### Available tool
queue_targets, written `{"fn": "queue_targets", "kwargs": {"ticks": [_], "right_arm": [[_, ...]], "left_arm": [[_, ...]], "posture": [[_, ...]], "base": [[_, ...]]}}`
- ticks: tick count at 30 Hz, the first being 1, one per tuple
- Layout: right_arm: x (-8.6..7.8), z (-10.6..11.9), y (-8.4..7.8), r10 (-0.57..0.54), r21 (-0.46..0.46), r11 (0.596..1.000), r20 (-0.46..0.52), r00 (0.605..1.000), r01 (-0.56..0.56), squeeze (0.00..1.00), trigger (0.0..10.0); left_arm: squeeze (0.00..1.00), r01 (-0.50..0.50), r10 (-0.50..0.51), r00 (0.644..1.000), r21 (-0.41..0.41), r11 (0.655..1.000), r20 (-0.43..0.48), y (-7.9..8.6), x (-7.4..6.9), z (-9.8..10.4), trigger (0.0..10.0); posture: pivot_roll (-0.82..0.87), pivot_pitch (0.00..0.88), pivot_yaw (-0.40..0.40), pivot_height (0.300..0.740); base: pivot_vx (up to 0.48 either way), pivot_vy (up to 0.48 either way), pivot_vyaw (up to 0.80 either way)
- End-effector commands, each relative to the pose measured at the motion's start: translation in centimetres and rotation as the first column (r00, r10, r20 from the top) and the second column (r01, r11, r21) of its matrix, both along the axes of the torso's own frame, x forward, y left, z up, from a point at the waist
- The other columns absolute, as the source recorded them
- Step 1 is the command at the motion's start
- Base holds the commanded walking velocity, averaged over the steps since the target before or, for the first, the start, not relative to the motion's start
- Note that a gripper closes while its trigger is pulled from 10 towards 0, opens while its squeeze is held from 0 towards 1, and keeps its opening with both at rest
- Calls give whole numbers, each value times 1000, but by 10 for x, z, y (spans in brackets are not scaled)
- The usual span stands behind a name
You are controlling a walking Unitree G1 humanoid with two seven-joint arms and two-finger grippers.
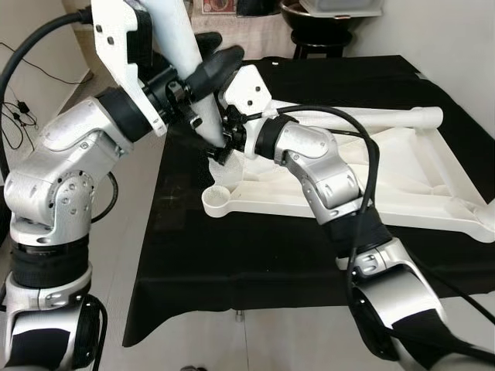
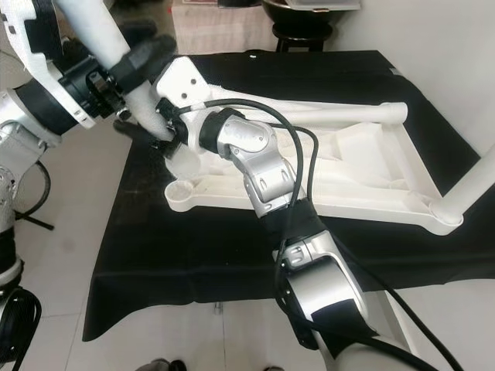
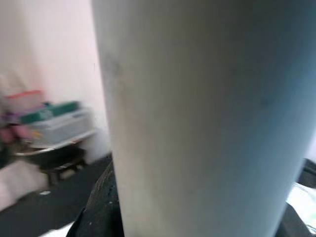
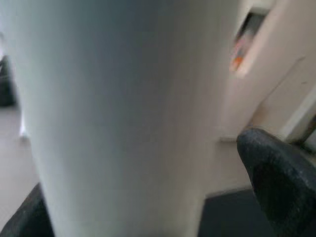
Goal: Building children table
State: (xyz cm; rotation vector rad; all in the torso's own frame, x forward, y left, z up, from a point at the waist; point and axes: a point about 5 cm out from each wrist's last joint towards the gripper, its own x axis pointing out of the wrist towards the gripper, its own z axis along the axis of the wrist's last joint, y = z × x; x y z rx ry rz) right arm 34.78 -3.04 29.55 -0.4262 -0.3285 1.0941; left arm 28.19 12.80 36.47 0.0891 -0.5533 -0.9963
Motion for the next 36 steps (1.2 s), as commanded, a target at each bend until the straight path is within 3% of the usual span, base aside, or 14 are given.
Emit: {"fn": "queue_targets", "kwargs": {"ticks": [1, 4, 5, 7, 8, 16, 27, 28, 31, 36], "right_arm": [[-5, -14, 12, 49, -54, 997, -61, 997, -53, 0, 10000], [-4, -16, 12, 35, -58, 998, -80, 996, -40, 0, 10000], [-1, -17, 12, 13, -45, 999, -94, 995, -18, 0, 7137], [1, -17, 12, 0, -37, 999, -106, 994, -4, 0, 7137], [4, -14, 12, -29, 4, 1000, -127, 992, 30, 0, 0], [3, 1, 12, -16, 138, 990, -129, 992, 34, 0, 0], [-2, 8, 13, 33, 203, 979, -117, 993, -9, 0, 0], [-2, 8, 12, 27, 207, 978, -116, 993, -3, 0, 0], [0, 9, 11, 11, 216, 976, -115, 993, 15, 0, 0], [0, 9, 10, -1, 229, 973, -119, 993, 28, 0, 0]], "left_arm": [[0, 152, -153, 988, 36, 988, 31, -18, -10, 7, 0], [0, 172, -173, 984, 34, 985, 39, -21, -9, 12, 0], [0, 183, -184, 982, 31, 983, 49, -24, -9, 16, 0], [0, 193, -194, 979, 30, 981, 54, -25, -9, 19, 0], [0, 207, -208, 976, 25, 978, 67, -29, -9, 24, 0], [0, 242, -242, 967, 10, 970, 82, -34, -13, 30, 0], [0, 242, -240, 969, -40, 969, 66, -33, -8, 30, 0], [1000, 201, -197, 978, -65, 978, 64, -29, -4, 29, 10000], [1000, 126, -121, 991, -105, 986, 55, -18, 2, 26, 10000], [1000, 95, -90, 995, -132, 987, 44, -8, 4, 24, 10000]], "posture": [[-2, 71, 24, 740], [-6, 71, 25, 740], [-7, 71, 26, 740], [-7, 71, 26, 740], [-7, 71, 26, 740], [-11, 69, 37, 740], [-23, 69, 32, 740], [-37, 76, 28, 740], [-41, 77, 32, 740], [-40, 78, 34, 740]], "base": [[0, 0, 0], [0, 0, 0], [0, 0, 0], [0, 0, 0], [0, 0, 0], [0, 0, 0], [0, 0, 0], [0, 0, 0], [0, 0, 0], [0, 0, 0]]}}
